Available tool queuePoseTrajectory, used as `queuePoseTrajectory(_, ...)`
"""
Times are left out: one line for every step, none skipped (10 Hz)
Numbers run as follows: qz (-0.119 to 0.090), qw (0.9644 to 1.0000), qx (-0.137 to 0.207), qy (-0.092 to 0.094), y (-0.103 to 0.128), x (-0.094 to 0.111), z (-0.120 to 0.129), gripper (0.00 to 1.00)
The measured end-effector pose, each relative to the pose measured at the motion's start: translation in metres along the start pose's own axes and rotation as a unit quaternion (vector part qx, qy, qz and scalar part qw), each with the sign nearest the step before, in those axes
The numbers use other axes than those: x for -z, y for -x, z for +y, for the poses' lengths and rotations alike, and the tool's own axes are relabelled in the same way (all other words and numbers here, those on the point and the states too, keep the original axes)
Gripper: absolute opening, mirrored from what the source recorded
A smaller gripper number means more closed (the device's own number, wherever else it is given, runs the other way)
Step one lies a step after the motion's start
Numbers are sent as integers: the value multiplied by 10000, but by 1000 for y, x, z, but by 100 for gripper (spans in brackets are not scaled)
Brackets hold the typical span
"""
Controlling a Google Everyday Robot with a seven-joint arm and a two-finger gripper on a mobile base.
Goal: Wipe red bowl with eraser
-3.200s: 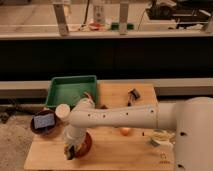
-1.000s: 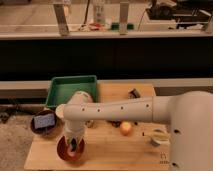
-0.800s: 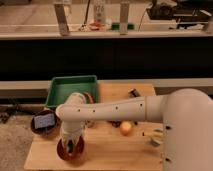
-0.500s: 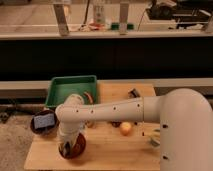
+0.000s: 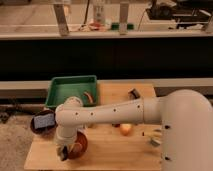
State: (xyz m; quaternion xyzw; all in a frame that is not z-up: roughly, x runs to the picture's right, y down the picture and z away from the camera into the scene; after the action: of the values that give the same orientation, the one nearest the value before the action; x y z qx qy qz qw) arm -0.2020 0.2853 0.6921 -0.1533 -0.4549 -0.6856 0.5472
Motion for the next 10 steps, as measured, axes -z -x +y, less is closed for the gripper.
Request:
queuePoseTrajectory(4,10000,-42,13,5,1,6,0)
queuePoseTrajectory(9,9999,-101,20,9,3,11,0)
queuePoseTrajectory(25,9998,-216,53,15,6,22,0)
queuePoseTrajectory(41,9994,-328,90,21,9,32,0)
queuePoseTrajectory(57,9989,-441,126,25,11,40,0)
queuePoseTrajectory(90,9983,-546,177,28,14,46,0)
queuePoseTrajectory(122,9978,-618,214,28,15,49,0)
queuePoseTrajectory(196,9966,-748,292,29,19,56,0)
queuePoseTrajectory(238,9959,-811,330,29,21,61,0)
queuePoseTrajectory(293,9951,-862,375,27,24,65,0)
